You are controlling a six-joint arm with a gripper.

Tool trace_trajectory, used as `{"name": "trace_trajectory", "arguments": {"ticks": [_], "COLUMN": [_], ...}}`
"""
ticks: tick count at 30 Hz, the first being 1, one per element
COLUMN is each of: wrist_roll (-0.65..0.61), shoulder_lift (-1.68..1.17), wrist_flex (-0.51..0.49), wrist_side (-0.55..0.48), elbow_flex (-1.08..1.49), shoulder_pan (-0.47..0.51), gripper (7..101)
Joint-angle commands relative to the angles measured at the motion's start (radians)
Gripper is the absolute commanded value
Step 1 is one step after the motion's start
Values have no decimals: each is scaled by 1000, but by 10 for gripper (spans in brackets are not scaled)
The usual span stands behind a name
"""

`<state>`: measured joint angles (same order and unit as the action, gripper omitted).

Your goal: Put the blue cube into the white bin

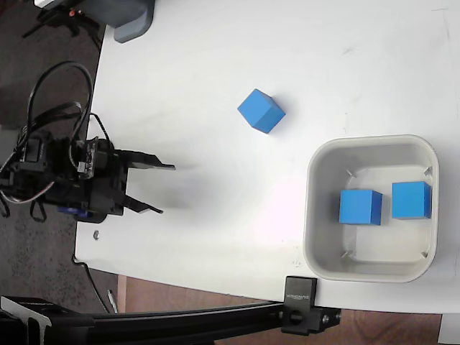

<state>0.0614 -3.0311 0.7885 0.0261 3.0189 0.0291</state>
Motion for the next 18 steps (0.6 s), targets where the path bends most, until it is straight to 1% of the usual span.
{"name": "trace_trajectory", "arguments": {"ticks": [1, 14, 18], "wrist_roll": [5, 0, -3], "shoulder_lift": [-23, -23, -23], "wrist_flex": [-14, -14, -14], "wrist_side": [0, -5, 5], "elbow_flex": [-26, -26, -26], "shoulder_pan": [3, 3, -11], "gripper": [1003, 1003, 1003]}}
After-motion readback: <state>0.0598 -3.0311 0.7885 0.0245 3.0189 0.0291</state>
